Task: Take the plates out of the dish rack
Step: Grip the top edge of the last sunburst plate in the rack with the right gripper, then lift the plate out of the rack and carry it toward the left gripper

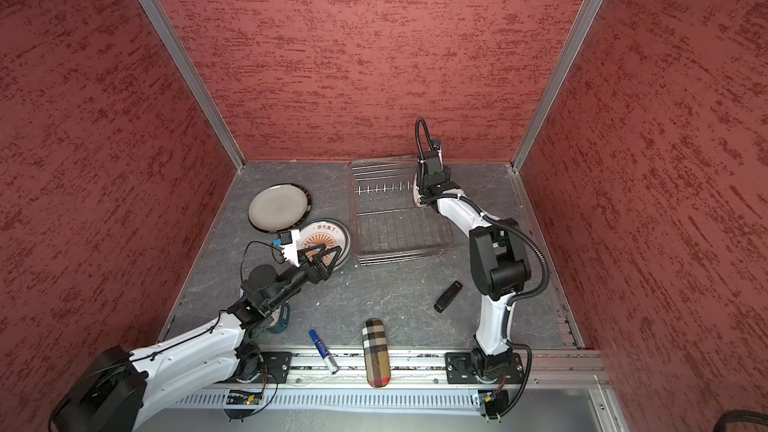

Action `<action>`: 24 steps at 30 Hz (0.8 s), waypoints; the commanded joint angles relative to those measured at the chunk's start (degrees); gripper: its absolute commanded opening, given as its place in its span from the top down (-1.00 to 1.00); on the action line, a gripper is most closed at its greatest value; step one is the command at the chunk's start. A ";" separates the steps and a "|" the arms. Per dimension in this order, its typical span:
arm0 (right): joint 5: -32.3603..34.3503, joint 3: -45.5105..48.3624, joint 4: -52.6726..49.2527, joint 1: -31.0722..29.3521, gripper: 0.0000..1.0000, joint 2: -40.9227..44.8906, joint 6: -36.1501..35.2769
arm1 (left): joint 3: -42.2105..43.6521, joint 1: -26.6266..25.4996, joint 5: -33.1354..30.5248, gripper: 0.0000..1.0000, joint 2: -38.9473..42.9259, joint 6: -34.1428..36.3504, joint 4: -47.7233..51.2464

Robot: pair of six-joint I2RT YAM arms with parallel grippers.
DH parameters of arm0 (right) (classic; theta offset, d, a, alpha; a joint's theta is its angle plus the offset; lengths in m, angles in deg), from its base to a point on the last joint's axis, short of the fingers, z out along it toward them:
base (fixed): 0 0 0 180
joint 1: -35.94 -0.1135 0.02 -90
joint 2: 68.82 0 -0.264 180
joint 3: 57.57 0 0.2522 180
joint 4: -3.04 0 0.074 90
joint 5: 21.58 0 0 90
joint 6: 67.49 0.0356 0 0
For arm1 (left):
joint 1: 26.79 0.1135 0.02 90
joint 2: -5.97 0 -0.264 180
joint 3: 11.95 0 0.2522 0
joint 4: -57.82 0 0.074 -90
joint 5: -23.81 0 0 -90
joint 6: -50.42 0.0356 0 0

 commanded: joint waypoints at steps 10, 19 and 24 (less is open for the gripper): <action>6.35 -1.01 1.75 -2.38 0.85 0.06 -4.25 | -0.45 -0.33 -1.17 -0.99 -0.02 0.82 -1.35; 8.54 4.09 7.96 -3.77 0.90 6.57 -8.46 | -0.47 -0.46 -2.09 -0.99 1.14 0.94 -0.18; 9.35 8.37 12.01 -4.21 0.90 11.60 -10.81 | -0.88 -0.46 -2.34 -0.99 0.42 0.80 -0.32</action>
